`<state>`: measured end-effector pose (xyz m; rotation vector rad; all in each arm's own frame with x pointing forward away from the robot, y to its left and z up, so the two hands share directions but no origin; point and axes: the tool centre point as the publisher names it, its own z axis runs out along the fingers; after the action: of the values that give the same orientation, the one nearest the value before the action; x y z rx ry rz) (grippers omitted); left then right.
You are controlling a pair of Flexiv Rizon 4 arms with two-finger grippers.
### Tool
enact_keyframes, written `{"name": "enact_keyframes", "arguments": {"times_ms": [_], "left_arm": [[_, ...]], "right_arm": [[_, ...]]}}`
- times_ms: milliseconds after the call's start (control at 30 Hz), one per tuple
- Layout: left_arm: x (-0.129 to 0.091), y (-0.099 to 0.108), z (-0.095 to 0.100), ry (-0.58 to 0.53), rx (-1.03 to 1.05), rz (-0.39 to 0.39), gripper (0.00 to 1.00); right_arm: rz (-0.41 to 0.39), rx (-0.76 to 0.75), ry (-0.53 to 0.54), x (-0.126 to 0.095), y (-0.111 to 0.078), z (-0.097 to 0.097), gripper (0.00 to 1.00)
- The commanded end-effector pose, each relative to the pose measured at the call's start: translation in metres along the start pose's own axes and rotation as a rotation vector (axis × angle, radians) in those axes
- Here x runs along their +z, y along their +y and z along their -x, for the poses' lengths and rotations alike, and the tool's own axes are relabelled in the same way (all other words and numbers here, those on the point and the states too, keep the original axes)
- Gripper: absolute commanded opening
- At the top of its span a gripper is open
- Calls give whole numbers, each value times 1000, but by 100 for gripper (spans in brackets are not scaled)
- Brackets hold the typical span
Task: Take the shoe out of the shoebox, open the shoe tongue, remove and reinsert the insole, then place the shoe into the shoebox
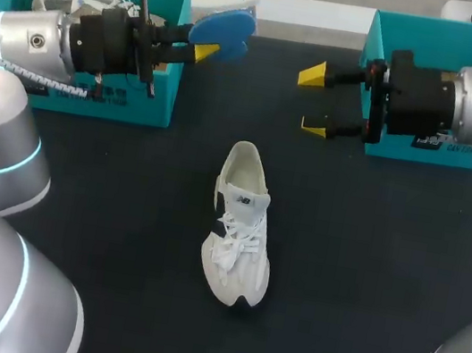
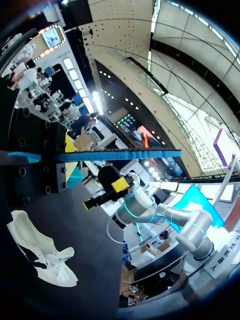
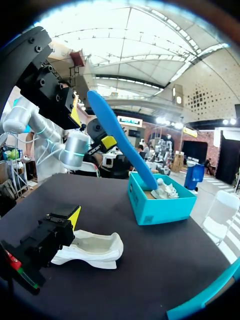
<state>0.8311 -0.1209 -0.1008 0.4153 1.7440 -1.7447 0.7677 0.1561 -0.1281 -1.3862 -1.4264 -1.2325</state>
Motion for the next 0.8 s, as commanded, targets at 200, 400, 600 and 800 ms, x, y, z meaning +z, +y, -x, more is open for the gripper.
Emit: {"name": "enact_keyframes", "arguments": {"times_ms": [200, 400, 600, 800], "left_arm": [[-4, -1, -1, 185, 328, -164, 0], [-3, 5, -6, 324, 602, -204, 0], [-4, 17, -13, 354, 792, -169, 0], [-6, 21, -16, 389, 940, -130, 0]], "right_arm": [[1, 0, -1, 2, 0, 1, 100], [1, 0, -1, 2, 0, 1, 100], [1, 0, -1, 2, 0, 1, 100], [1, 0, -1, 2, 0, 1, 100]]}}
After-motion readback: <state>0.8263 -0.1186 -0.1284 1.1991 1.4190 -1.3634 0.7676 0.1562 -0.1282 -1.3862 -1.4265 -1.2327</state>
